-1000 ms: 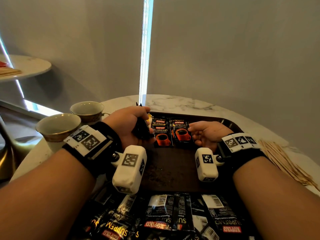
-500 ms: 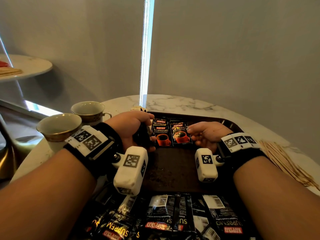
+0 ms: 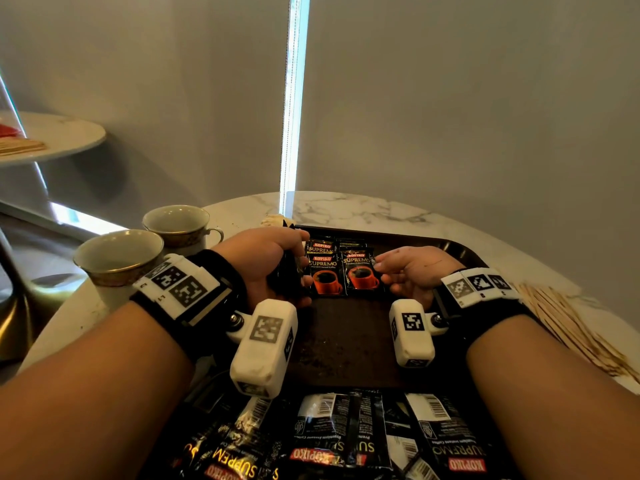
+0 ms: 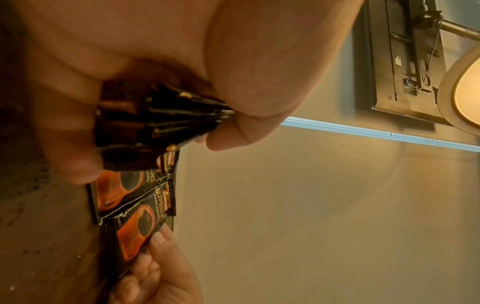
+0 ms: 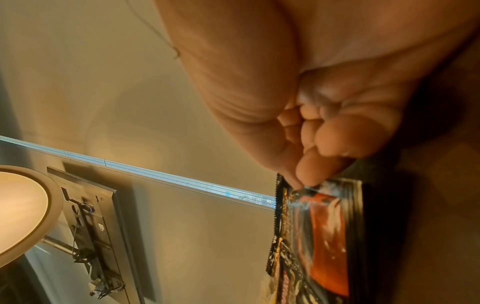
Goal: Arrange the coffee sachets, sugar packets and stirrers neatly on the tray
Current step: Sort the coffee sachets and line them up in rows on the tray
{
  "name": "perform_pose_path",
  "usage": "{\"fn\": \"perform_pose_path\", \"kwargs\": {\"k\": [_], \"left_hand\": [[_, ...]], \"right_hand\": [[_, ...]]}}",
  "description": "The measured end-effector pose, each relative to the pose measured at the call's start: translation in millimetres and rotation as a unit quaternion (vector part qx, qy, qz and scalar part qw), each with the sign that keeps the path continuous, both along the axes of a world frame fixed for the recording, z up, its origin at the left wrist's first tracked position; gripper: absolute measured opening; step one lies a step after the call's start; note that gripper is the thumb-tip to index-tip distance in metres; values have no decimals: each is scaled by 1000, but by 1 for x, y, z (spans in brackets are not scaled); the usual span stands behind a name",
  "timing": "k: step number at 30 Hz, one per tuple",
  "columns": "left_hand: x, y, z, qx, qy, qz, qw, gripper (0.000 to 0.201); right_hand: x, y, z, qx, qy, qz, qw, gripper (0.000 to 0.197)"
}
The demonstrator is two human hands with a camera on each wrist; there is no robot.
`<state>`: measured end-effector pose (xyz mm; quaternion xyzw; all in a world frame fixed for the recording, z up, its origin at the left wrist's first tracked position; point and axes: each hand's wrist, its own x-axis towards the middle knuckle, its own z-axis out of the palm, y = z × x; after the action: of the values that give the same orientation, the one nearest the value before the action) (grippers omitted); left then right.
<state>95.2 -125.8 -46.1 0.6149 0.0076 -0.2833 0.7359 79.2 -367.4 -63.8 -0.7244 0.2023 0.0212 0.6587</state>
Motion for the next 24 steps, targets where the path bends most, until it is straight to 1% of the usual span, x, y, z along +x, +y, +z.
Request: {"fn": "perform_pose_path", "kwargs": {"k": [4,8,13,18,21,24], "left_hand": [[0,0,0,-3,0,3,1000,37],[0,0,1,-2,-4,8,1000,36],[1,1,3,-11,-8,16,1000,41],[0,2,4,-25,-19,17,999,41],[1,4,7,-42,-11,10,999,37],[-1,6,12,-53,5,7,999,36]], "right_hand": [[-1,0,-1,6,-7,-1,1000,13],[1,-1,-1,16,1,-7,1000,8],[4,-3,-3,26,13,-14,999,4],[6,-6,-4,41,10,-27,999,5],[8,-7,-4,43,-16,-49,998,5],[9,-6,10,33,-88,-43,995,5]]}}
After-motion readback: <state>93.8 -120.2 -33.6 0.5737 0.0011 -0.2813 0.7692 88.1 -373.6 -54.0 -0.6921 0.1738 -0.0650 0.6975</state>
